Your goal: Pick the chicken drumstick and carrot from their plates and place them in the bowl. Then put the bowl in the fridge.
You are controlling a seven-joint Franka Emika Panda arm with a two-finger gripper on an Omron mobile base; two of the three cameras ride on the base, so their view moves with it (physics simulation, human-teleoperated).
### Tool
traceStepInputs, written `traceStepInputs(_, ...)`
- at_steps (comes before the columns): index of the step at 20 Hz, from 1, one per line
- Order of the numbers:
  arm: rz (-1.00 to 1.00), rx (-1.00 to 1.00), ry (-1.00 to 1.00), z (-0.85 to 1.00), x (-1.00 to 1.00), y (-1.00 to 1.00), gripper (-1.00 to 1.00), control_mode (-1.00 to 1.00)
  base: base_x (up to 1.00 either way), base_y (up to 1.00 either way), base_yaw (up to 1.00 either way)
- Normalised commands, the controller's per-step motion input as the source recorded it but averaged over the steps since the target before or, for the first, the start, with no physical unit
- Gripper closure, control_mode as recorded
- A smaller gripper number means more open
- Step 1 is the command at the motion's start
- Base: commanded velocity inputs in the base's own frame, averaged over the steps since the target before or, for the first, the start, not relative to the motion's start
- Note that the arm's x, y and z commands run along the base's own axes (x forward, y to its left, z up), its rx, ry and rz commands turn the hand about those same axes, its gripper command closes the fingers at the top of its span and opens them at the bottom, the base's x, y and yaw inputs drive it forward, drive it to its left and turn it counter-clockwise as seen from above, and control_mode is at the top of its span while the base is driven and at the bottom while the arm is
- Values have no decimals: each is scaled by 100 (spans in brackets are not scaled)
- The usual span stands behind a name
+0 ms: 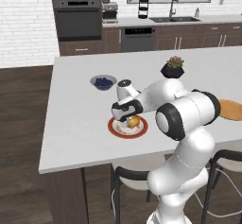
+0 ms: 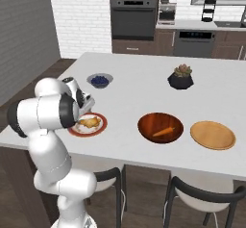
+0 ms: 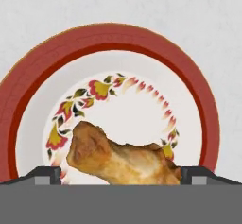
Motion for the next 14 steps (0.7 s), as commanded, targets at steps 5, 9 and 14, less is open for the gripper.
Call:
traceStepInputs(5,2,0,-1,-30,3,0,-100,-100,0,0,0)
traceStepInputs(9,1,0,-2,-32,21,0,-100,-100,0,0,0)
traceStepInputs(14,4,0,-5,-29,-2,-6,100,-100,0,0,0)
